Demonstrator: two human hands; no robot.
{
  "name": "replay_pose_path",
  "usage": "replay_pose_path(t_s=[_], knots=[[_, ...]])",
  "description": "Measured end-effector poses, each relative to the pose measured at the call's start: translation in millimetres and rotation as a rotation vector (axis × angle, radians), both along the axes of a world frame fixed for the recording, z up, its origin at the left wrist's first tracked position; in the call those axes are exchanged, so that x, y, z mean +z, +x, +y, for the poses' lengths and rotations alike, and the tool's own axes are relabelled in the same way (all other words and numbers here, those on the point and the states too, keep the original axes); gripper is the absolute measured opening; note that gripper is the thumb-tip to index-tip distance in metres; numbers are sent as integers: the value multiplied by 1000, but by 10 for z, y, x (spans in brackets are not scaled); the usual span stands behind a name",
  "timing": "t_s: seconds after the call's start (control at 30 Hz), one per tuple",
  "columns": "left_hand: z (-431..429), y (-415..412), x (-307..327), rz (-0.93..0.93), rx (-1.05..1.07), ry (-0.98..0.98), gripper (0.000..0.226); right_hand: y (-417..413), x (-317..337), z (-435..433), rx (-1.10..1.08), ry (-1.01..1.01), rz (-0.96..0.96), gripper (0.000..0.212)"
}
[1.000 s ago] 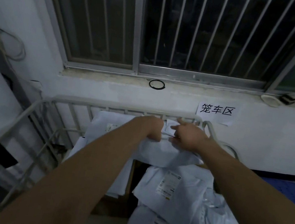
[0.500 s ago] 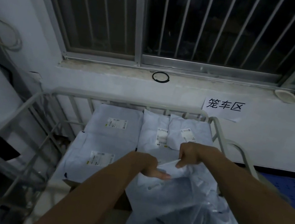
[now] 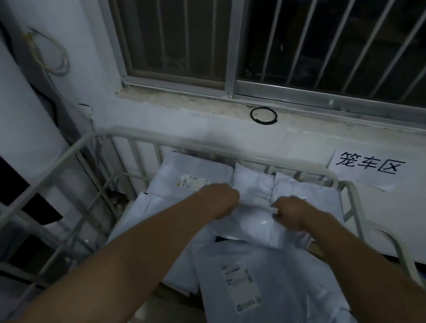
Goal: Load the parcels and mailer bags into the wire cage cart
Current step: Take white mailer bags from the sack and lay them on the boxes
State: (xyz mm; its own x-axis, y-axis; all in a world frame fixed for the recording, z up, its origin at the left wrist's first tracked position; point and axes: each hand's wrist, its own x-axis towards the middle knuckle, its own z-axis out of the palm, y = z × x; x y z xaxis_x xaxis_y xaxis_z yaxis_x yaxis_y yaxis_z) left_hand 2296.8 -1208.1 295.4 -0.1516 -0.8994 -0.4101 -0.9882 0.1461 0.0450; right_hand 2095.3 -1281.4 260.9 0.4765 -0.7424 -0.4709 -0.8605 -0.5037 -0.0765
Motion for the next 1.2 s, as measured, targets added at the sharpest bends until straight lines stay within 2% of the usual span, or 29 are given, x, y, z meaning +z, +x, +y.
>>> replay_pose_path(t_s=[0.1, 0.23, 0.4, 0.47, 0.53, 0.6, 0.7, 0.8, 0.9, 1.03, 1.13, 1.2], knots=[[-261, 330, 147, 22, 53, -78, 32, 321, 279, -312, -15, -72, -52, 28], [-630, 901, 368, 2, 43, -163, 29, 865, 614, -596, -71, -187, -76, 33], [-1051, 1642, 509, -70, -8, -367, 61, 1534, 887, -807, -148, -371, -87, 35], [-1189, 1871, 564, -66, -14, -414, 66, 1764, 959, -845, -179, -458, -92, 37], [-1312, 2077, 577, -23, -14, -492, 66, 1960, 1017, -847, -206, -534, -78, 37], [-1399, 2267, 503, 22, -21, -540, 64, 2132, 1061, -816, -181, -591, 14, 33], [-1507, 2568, 179, -27, -71, -490, 68, 2445, 1053, -726, -60, -545, 259, 32], [-1514, 2833, -238, -123, -12, -371, 70, 2791, 830, -682, -63, -415, 298, 37], [-1390, 2937, -585, -135, 58, -286, 79, 3121, 418, -750, -190, -253, 226, 40], [-1220, 2987, -992, -45, 136, -190, 84, 3486, -333, -639, -378, -43, -12, 44], [-1150, 3091, -1372, 46, 158, -76, 77, 3680, -757, -431, -346, -19, -119, 61], [-1111, 3119, -1535, 104, 154, 70, 72, 3736, -915, -411, -338, -38, -175, 59]])
